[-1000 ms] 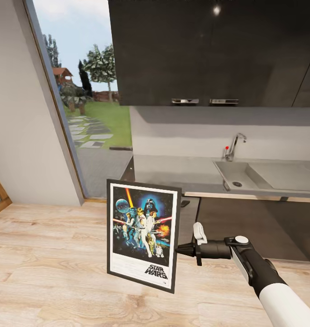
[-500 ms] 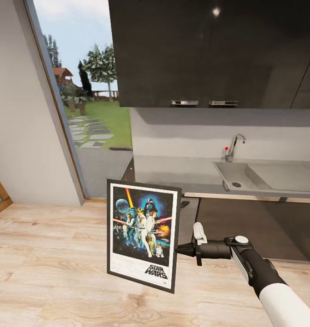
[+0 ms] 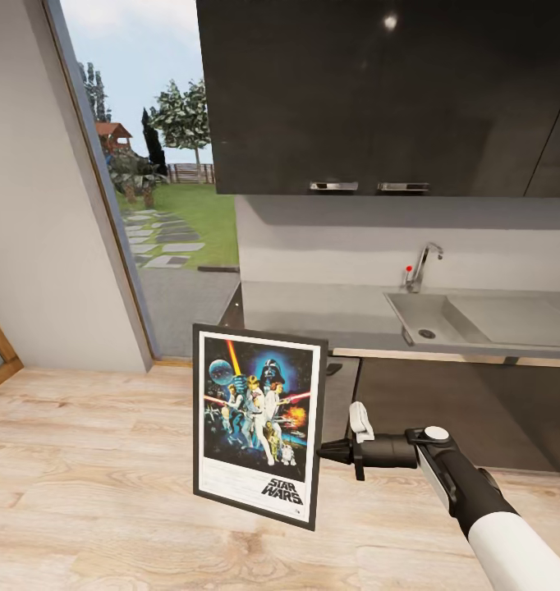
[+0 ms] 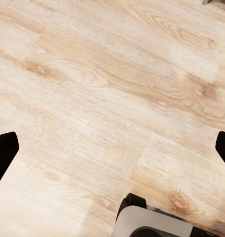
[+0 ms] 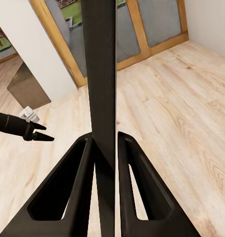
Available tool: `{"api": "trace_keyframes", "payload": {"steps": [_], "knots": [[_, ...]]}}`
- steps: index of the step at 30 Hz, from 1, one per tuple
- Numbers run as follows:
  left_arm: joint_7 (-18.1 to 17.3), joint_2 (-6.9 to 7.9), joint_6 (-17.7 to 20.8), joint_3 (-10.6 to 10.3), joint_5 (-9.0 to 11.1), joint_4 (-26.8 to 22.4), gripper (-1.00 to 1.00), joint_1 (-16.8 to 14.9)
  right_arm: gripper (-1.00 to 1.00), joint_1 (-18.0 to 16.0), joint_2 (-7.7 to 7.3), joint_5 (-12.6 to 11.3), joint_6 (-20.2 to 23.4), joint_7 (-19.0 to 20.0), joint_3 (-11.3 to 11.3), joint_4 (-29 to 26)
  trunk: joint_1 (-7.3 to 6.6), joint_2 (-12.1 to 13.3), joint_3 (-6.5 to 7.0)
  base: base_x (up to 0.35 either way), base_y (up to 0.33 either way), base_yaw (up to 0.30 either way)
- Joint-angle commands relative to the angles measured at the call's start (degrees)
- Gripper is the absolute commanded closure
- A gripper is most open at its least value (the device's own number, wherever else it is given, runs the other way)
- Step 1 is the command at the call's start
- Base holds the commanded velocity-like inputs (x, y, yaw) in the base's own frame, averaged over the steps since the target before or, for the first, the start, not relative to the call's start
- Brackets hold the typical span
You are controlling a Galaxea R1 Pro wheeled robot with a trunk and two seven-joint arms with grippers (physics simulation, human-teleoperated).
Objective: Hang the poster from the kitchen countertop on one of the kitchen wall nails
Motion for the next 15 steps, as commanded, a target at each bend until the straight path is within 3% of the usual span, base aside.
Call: {"api": "trace_keyframes", "payload": {"steps": [1,9,15], "knots": [[-0.3,-0.02,0.1,0.2,0.0,-0.1,-1.00,0.0,1.00,0.0,-0.06,-0.3,0.8,0.2,0.2,0.0,0.04,-0.1,-0.11,0.000,0.000,0.000],[-0.3,0.00,0.0,0.2,0.0,-0.1,-1.00,0.0,1.00,-0.1,-0.06,-0.3,0.8,0.2,0.2,0.0,0.04,-0.1,-0.11,0.000,0.000,0.011],[-0.4,0.06,-0.1,0.2,0.0,-0.1,-1.00,0.0,1.00,-0.1,-0.06,-0.4,0.8,0.2,0.2,0.0,0.04,-0.1,-0.11,0.000,0.000,0.207]]}}
